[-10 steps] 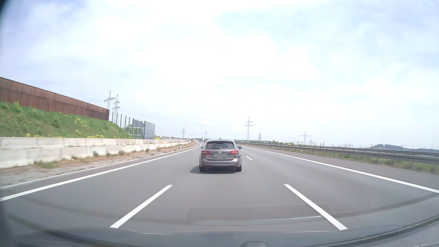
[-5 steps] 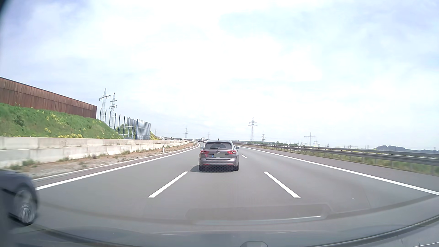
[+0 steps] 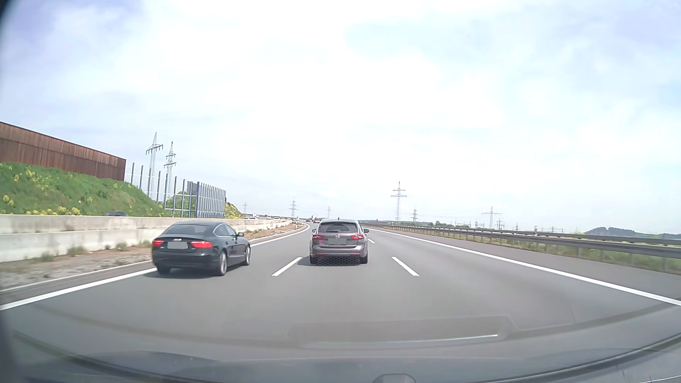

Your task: Follow the waypoints while adhering to traffic rules and regulations

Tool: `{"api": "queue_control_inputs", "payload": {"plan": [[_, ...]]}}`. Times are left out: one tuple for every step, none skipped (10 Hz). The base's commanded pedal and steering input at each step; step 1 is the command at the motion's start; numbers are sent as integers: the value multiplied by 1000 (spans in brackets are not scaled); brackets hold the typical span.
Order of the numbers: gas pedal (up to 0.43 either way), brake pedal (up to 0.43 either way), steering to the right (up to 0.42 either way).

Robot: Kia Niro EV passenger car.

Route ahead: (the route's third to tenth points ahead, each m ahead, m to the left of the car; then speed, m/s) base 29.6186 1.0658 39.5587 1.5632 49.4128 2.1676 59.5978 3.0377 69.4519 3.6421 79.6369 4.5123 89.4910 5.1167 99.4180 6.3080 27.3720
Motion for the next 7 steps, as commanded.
{"api": "queue_control_inputs", "payload": {"plan": [[169,0,-5],[169,0,-5],[169,0,-5],[169,0,-6],[169,0,-8],[157,0,-9],[150,0,-10]]}}
